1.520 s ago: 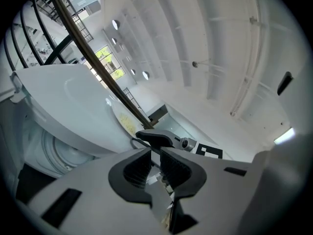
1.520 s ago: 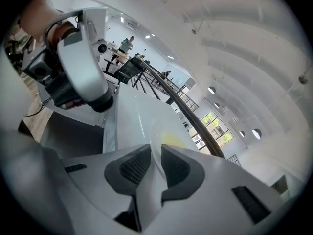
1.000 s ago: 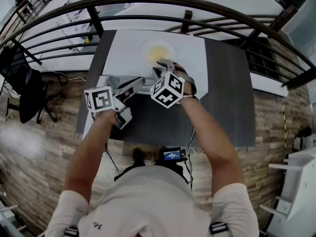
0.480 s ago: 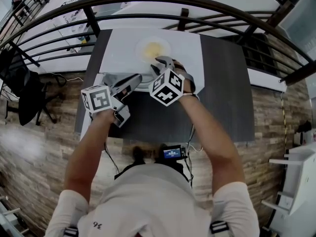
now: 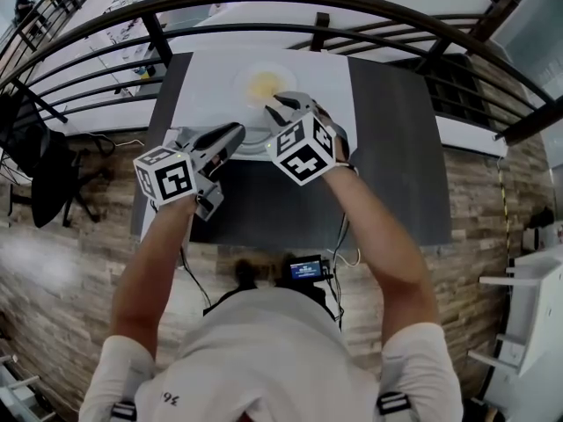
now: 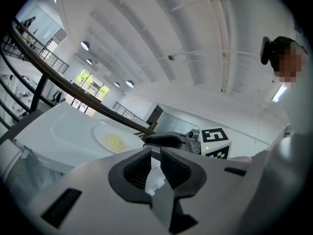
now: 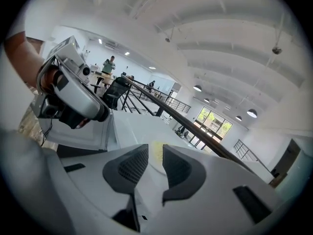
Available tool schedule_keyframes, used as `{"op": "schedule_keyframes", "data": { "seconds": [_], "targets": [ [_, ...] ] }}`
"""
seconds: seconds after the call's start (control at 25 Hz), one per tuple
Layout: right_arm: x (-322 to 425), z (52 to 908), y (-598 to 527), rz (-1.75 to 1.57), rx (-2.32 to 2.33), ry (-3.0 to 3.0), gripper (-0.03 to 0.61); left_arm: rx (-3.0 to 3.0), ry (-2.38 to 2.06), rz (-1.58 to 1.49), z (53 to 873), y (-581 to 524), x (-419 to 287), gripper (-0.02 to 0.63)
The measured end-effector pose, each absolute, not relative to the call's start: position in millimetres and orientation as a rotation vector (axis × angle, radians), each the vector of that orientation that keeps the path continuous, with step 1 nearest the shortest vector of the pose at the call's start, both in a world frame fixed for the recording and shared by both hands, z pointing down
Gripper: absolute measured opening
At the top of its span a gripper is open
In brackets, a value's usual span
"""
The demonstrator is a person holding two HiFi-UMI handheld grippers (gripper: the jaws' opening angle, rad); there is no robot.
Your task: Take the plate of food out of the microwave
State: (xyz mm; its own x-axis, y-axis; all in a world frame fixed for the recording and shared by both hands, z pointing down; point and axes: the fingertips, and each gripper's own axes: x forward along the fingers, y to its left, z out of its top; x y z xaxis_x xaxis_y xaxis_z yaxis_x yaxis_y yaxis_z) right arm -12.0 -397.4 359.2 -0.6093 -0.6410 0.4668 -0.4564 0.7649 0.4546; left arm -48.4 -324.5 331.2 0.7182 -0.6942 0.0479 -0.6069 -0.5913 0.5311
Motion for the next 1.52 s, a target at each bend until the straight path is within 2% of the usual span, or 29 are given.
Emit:
{"op": "schedule_keyframes", "data": {
  "seconds": [0.88,1.0,1.12,1.32,1.52],
  "targets": [
    [23.4,302.4,-336.7,-0.397,0.926,-2.47,0.086,2.539,-1.053,-0.213,297.0,-281.5,-40.6,0.058],
    [31.3,301.1,-329.6,-0.371,0.958,-2.483,0.044,2.548,-1.054,-0.215,295.9,-274.4,-40.7,0.058],
    [35.5,301.1,-322.5,-0.345,0.977,-2.501,0.044,2.542,-1.053,-0.235,296.9,-267.1,-40.7,0.058],
    [46.3,293.6,-309.9,-0.284,1.03,-2.527,0.003,2.535,-1.06,-0.256,296.2,-253.9,-40.9,0.058],
    [54.8,291.2,-296.2,-0.248,1.067,-2.55,0.002,2.525,-1.08,-0.246,300.7,-242.9,-41.7,0.058]
  ]
}}
